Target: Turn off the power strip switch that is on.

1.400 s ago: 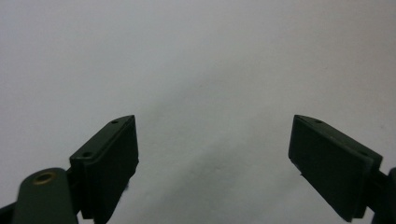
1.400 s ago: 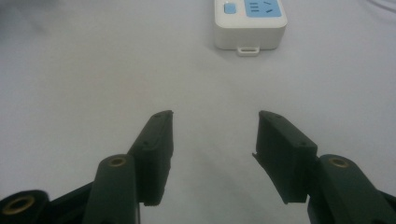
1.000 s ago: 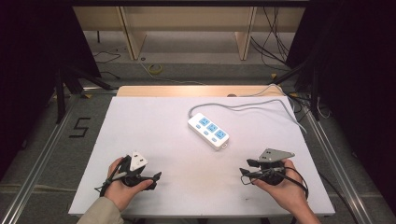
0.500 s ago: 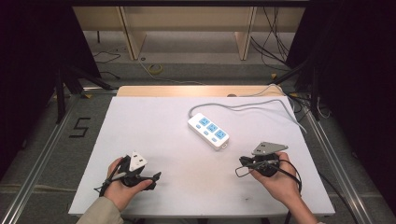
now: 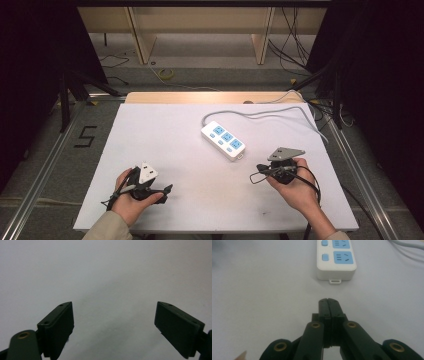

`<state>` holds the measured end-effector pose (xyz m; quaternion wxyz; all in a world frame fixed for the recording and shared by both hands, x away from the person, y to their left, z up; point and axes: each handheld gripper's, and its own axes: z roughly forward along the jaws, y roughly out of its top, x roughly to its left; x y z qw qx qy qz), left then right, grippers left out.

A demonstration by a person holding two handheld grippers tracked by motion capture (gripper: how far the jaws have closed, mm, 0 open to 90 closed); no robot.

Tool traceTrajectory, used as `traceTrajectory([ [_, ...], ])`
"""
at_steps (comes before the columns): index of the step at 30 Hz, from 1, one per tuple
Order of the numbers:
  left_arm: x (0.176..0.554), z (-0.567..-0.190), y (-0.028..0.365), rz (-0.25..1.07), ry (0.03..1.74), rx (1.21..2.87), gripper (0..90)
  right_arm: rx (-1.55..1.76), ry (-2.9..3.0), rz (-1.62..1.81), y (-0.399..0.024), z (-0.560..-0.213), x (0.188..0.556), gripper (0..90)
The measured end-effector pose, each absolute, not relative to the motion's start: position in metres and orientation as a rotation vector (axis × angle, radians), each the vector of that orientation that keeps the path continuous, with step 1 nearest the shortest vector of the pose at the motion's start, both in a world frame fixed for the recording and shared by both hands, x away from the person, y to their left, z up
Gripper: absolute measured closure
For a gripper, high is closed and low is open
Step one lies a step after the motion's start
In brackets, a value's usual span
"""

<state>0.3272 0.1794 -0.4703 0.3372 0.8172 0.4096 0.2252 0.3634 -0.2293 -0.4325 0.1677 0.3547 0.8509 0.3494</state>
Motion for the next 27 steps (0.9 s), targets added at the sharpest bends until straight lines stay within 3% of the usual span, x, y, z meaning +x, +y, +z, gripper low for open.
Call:
traceTrajectory([
  [27,0.327,-0.47,0.179,0.594,1.066,2.131,15.6,1.014,2.439,0.955,-0.218,-0.422,0.38,90.0],
])
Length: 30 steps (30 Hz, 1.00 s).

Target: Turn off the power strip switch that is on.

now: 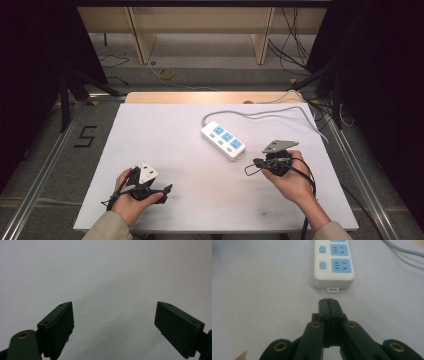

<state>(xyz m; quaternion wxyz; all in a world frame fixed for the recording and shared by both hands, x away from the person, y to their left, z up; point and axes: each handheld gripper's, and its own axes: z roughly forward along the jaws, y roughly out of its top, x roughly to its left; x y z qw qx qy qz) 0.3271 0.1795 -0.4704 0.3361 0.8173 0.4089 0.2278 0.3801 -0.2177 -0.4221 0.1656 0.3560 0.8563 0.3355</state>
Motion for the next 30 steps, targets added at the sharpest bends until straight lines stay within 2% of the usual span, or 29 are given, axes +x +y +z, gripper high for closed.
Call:
traceTrajectory([
  [30,0.328,-0.471,0.18,0.595,1.062,2.14,15.7,1.008,2.463,0.903,-0.21,-0.411,0.4,90.0],
])
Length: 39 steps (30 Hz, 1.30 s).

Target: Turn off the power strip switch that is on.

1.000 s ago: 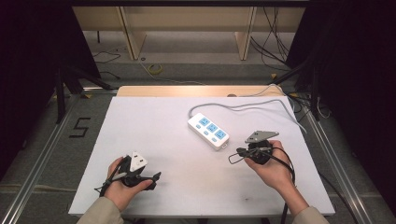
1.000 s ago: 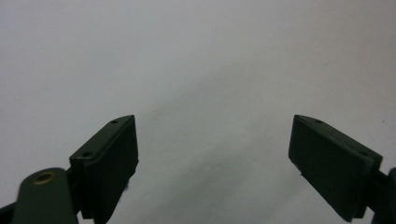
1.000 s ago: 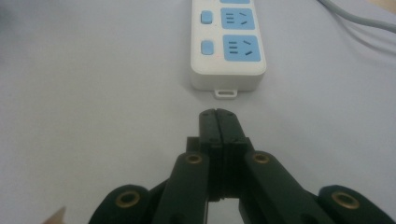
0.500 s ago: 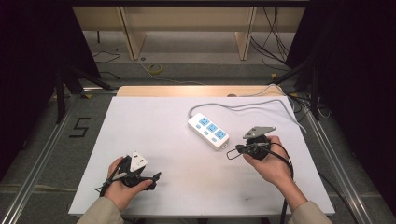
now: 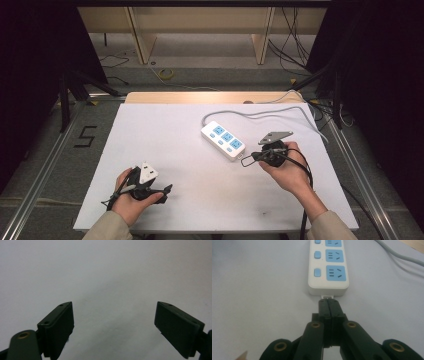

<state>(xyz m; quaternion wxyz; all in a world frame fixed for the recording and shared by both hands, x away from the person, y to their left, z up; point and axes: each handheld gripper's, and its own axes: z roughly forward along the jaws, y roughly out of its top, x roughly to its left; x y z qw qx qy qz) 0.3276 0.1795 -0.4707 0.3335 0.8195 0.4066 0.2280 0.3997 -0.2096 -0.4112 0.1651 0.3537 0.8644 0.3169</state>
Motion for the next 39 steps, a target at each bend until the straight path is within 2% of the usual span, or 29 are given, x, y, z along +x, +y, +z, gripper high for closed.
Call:
traceTrajectory([
  [39,0.328,-0.471,0.179,0.595,1.057,2.144,15.7,1.014,2.492,0.844,-0.199,-0.405,0.417,90.0],
])
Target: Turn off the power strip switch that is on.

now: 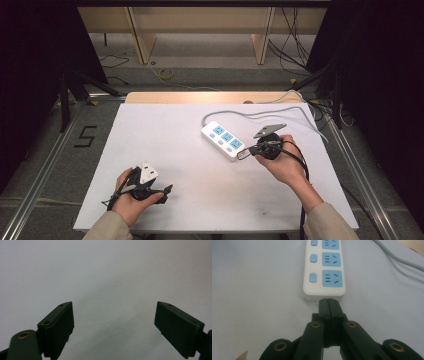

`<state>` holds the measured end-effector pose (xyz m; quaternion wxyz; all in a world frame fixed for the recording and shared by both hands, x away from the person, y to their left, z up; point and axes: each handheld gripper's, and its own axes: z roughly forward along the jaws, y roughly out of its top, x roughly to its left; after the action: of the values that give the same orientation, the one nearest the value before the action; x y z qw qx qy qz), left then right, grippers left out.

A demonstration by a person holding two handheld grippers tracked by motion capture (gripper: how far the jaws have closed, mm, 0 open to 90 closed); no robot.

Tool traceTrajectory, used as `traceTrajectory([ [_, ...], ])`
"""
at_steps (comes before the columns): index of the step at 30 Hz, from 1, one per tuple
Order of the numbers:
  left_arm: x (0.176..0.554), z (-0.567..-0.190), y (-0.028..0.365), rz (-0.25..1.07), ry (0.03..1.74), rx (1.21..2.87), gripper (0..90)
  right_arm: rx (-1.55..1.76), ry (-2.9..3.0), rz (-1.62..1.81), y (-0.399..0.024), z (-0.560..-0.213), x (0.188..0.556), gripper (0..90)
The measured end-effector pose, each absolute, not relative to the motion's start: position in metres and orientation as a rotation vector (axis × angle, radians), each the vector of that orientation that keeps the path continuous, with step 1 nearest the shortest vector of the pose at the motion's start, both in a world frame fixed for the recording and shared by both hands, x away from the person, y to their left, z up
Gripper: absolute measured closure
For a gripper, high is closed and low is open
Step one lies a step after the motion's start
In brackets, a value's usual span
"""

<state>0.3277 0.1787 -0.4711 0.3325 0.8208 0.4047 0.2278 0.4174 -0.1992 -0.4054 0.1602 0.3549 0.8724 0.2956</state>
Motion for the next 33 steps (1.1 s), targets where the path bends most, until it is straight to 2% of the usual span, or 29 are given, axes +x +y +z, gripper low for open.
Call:
traceTrajectory([
  [33,0.328,-0.471,0.179,0.596,1.056,2.144,15.8,1.001,2.517,0.8,-0.189,-0.403,0.431,90.0],
])
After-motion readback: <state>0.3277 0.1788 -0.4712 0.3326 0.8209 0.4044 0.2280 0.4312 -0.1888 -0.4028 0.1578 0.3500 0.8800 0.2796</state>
